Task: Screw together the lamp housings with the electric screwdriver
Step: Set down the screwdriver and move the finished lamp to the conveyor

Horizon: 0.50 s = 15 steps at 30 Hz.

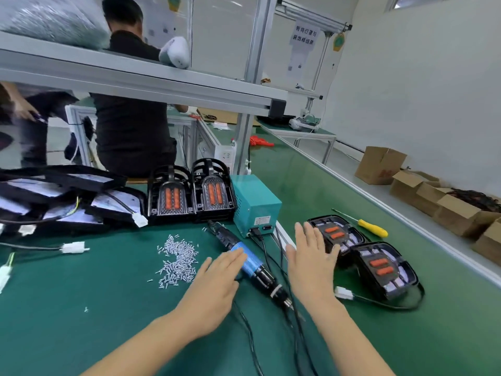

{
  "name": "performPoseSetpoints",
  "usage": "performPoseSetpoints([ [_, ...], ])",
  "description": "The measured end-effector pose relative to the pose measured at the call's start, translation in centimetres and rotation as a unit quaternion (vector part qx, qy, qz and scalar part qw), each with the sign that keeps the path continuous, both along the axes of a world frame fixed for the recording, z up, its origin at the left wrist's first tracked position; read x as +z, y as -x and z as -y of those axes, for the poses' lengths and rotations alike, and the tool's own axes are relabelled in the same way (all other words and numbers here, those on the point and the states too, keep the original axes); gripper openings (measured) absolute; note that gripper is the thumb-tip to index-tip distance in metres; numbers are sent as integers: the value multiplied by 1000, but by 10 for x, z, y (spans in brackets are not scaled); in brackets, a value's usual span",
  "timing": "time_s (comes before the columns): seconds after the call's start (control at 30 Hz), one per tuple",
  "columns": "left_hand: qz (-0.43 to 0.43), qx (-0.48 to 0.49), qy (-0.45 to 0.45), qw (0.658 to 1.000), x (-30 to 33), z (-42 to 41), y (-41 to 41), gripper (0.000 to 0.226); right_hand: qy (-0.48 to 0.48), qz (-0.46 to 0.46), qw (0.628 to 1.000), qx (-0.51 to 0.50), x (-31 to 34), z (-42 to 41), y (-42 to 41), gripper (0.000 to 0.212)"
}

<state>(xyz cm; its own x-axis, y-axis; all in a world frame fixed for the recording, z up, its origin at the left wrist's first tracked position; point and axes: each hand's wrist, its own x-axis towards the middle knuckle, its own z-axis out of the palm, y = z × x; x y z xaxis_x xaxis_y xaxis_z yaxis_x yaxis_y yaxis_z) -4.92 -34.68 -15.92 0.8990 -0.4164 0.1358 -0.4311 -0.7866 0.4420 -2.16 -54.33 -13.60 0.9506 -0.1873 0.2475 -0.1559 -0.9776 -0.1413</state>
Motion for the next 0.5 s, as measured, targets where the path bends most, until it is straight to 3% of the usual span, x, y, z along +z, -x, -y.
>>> performPoseSetpoints([
  [0.2,-19,115,2,993,-2,-73,15,53,-3,-40,981,191,-2,-95,7,54],
  [0.5,-36,197,-37,979,-9,-123,35,54,-14,-101,955,279,-14,-171,11,53],
])
